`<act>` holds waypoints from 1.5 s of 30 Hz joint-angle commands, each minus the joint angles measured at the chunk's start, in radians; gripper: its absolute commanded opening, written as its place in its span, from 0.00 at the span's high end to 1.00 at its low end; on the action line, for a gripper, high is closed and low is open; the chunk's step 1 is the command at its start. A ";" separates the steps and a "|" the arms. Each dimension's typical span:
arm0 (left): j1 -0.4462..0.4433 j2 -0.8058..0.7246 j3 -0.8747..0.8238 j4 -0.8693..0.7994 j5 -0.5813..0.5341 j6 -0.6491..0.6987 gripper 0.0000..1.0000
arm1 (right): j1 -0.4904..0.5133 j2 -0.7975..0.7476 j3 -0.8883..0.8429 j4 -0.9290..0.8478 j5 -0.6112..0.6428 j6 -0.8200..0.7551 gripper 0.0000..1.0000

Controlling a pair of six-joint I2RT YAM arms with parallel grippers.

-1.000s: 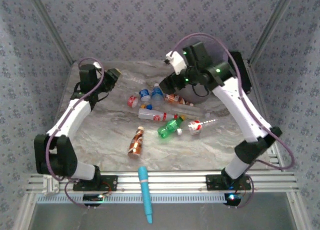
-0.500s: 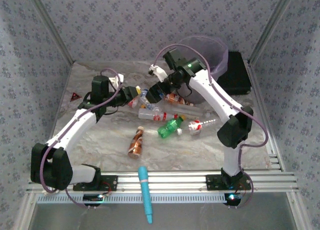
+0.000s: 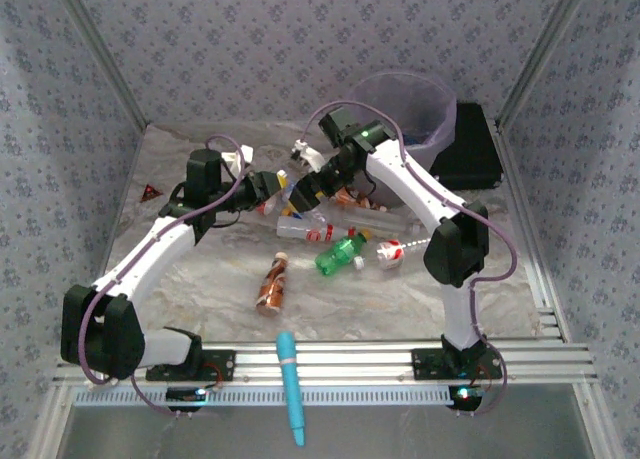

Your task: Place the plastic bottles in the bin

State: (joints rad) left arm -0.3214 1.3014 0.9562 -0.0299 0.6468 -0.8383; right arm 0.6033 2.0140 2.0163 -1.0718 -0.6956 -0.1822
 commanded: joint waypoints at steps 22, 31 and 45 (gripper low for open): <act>-0.015 -0.114 -0.006 0.056 -0.119 -0.090 0.17 | -0.091 -0.092 0.103 -0.003 -0.021 0.067 0.64; -0.006 -0.208 -0.026 -0.256 -0.258 0.088 0.16 | -0.248 -0.155 0.313 0.008 0.126 0.167 0.65; -0.222 -0.208 -0.069 -0.592 -0.578 0.215 0.20 | -0.505 0.064 0.612 -0.088 0.333 0.167 0.72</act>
State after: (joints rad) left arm -0.5152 1.1011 0.9161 -0.5312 0.1570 -0.6613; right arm 0.1040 2.0083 2.5656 -1.0866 -0.4198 -0.0074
